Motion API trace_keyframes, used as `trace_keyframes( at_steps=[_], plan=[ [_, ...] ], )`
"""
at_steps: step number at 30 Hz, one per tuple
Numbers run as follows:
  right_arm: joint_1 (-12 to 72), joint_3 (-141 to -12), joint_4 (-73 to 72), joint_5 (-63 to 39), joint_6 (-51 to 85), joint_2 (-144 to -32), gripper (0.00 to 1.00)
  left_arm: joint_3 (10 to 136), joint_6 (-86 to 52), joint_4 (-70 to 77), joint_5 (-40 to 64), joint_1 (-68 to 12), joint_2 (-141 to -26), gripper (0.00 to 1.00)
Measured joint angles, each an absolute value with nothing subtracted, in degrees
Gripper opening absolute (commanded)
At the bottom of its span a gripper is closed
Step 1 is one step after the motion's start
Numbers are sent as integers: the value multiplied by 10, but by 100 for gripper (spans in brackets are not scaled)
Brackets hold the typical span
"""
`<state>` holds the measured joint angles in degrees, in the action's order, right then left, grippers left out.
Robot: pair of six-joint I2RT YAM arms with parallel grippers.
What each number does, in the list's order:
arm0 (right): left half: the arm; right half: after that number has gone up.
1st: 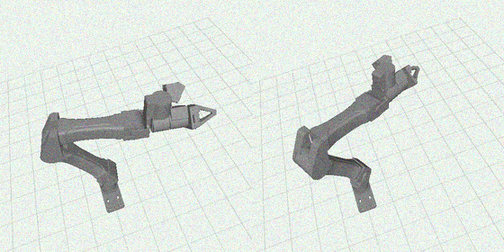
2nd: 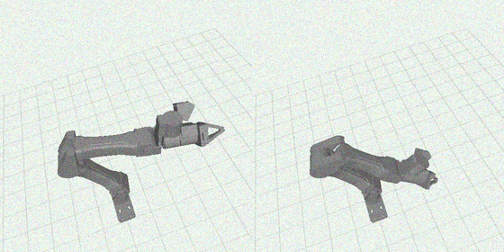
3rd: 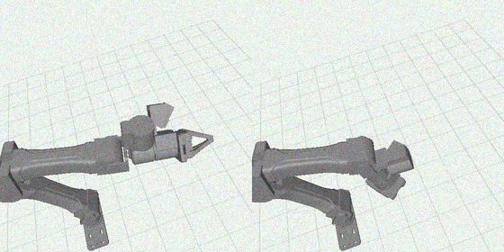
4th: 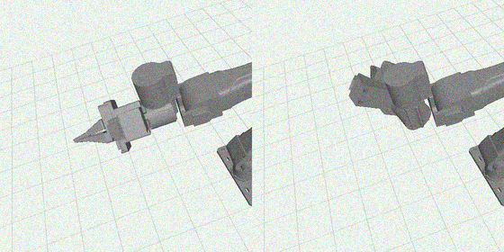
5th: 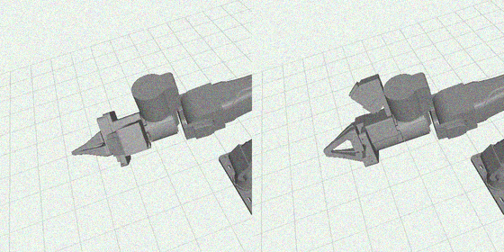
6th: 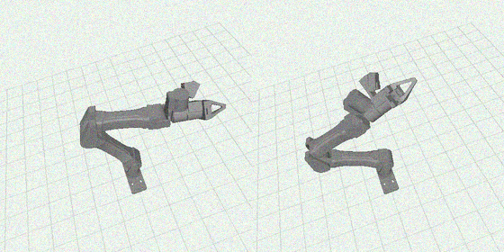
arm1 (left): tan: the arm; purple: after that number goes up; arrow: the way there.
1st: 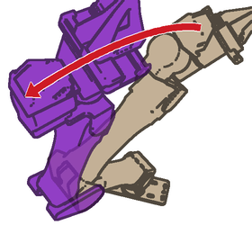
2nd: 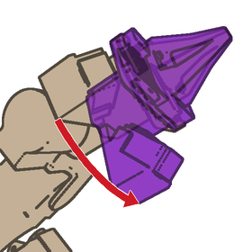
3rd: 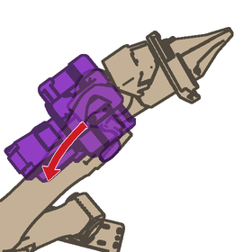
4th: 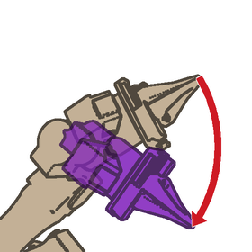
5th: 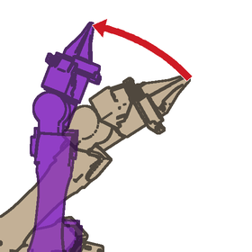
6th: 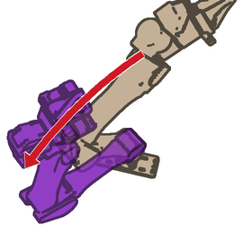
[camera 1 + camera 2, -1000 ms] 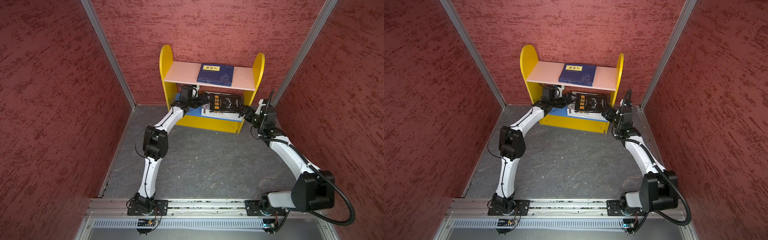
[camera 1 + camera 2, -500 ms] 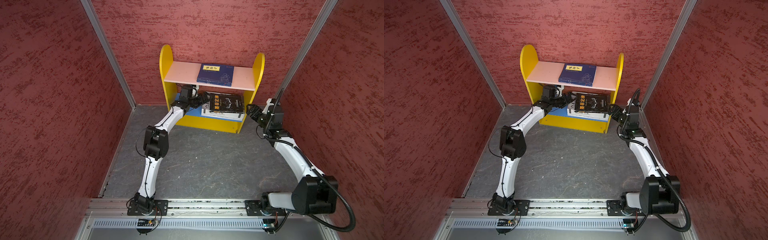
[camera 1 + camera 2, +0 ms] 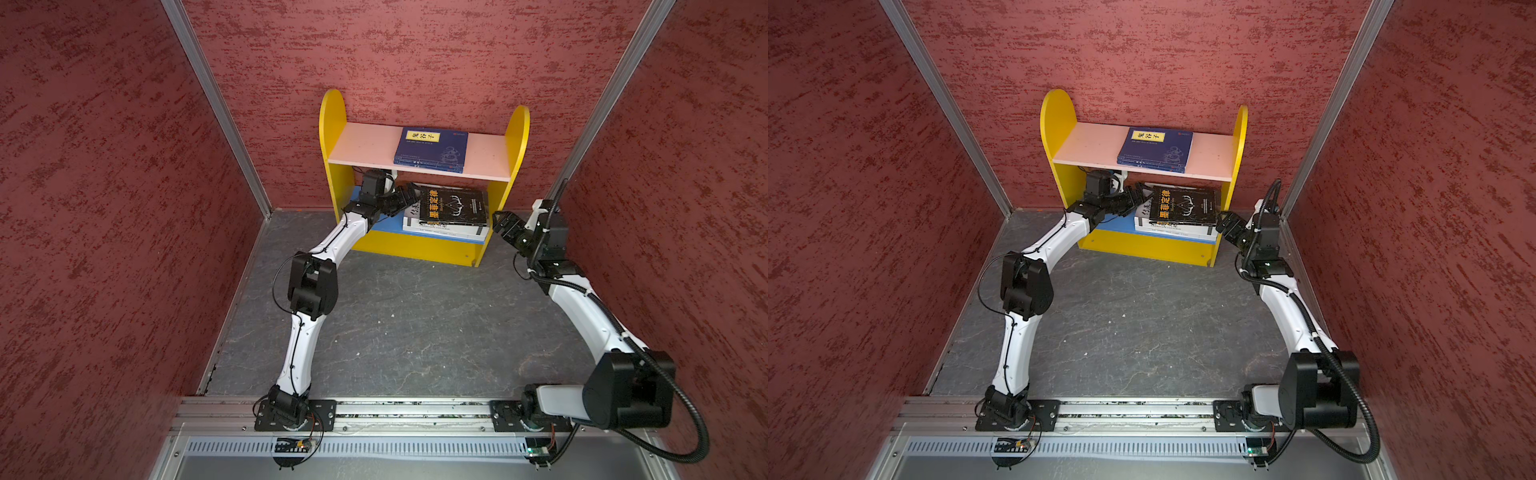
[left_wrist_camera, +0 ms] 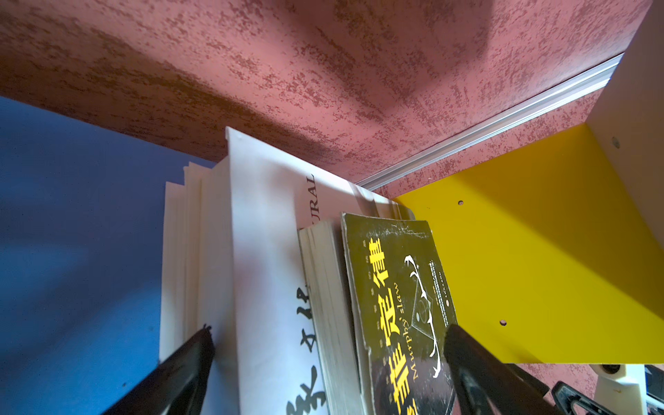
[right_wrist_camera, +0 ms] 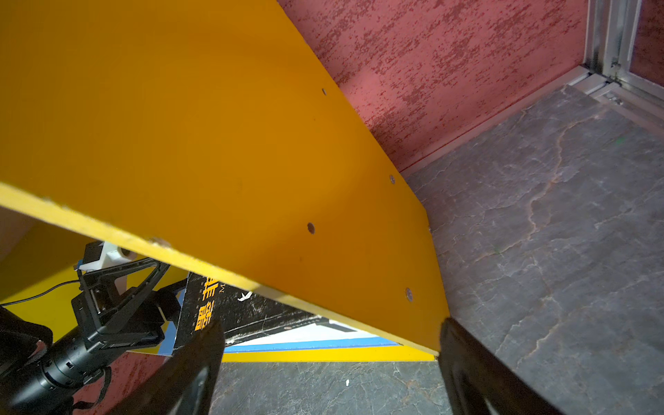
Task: Stacking books/files
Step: Move the book to the bookshelf.
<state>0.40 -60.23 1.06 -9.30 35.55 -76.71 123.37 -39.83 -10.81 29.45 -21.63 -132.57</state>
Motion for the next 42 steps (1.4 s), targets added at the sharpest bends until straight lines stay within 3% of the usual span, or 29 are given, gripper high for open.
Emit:
trace_keyframes(
  at_steps=[11, 20, 29, 42],
  plan=[
    [0, -602, 11, -114, 355, -767, 94, 1233, -402, -90, 266, -222, -1331, 100],
    [-2, -597, 14, -116, 355, -746, 94, 1099, -402, -22, 253, -225, -1266, 100],
    [-3, -587, 17, -123, 356, -735, 94, 1063, -400, -16, 249, -226, -1244, 99],
    [-3, -572, 18, -136, 357, -730, 94, 963, -309, -111, 189, -244, -1106, 99]
  ],
)
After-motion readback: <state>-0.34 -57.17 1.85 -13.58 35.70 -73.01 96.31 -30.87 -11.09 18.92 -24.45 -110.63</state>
